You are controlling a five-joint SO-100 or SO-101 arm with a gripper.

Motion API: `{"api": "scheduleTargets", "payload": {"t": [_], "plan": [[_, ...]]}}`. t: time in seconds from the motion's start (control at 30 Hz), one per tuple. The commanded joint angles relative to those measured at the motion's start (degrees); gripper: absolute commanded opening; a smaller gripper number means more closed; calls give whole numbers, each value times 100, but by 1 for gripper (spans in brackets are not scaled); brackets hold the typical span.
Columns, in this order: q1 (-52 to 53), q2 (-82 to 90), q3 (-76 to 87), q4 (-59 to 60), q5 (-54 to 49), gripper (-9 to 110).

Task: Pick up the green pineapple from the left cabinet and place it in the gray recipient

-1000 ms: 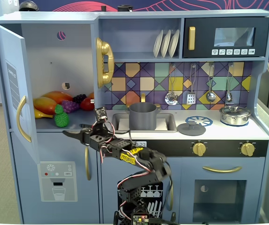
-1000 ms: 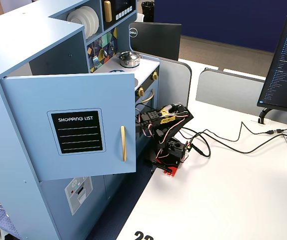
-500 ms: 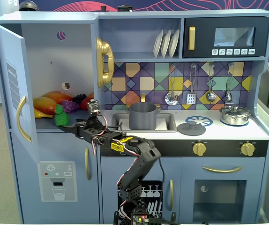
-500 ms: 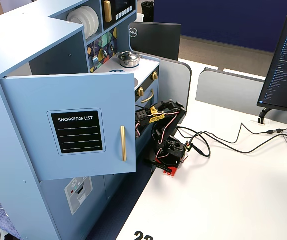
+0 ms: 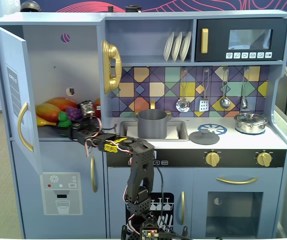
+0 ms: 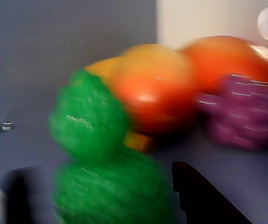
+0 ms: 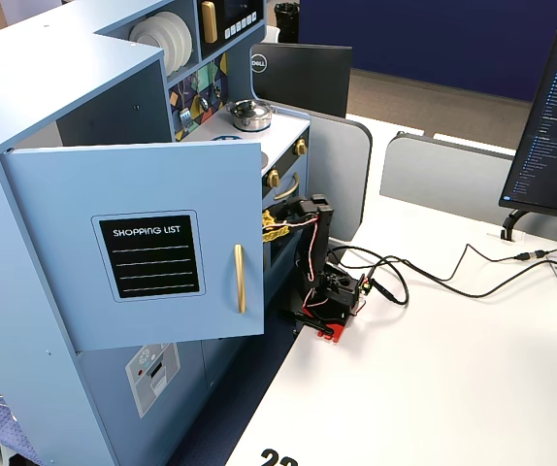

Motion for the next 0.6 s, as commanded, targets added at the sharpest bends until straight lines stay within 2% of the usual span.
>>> {"api": "scheduleTargets", "payload": {"t": [0.0,0.13,0.43,0.57], "plan": [[-149,-9,-747,-141,-44,0],[-352,1063,44,-360,-413,0],[-1266,5484,2593,-123,-1081,0],[-659,6750,3120,-18,-1169,0]]}}
